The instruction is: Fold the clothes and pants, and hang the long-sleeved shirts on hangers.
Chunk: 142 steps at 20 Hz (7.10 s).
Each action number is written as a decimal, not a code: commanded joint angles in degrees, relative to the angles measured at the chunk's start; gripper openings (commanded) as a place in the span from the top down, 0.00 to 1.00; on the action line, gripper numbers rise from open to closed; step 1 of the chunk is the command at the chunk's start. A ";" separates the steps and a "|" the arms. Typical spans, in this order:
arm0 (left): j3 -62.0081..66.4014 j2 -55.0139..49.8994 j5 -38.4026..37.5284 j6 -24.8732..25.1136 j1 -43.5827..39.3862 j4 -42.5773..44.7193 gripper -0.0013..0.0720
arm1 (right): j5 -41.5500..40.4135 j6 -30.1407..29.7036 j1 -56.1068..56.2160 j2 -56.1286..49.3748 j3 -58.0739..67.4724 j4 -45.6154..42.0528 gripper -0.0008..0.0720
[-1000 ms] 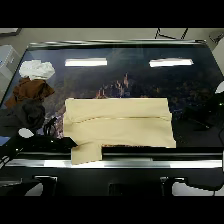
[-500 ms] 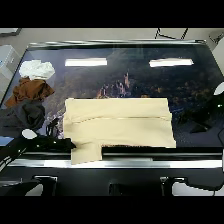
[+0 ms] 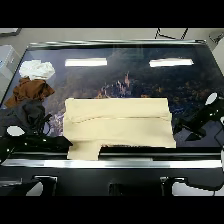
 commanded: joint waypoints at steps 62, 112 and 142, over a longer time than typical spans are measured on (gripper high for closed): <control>47.65 -41.59 11.82 -13.88 -6.25 0.37 0.22 | -12.61 0.09 4.28 -23.65 33.27 19.78 0.00; 44.61 -7.63 28.87 -15.72 0.72 -7.13 0.95 | -43.08 4.11 50.73 -31.30 34.21 63.21 0.00; 44.59 -5.35 20.26 -14.88 -3.04 -5.49 0.95 | -16.83 -8.15 8.92 -20.37 27.34 48.11 0.94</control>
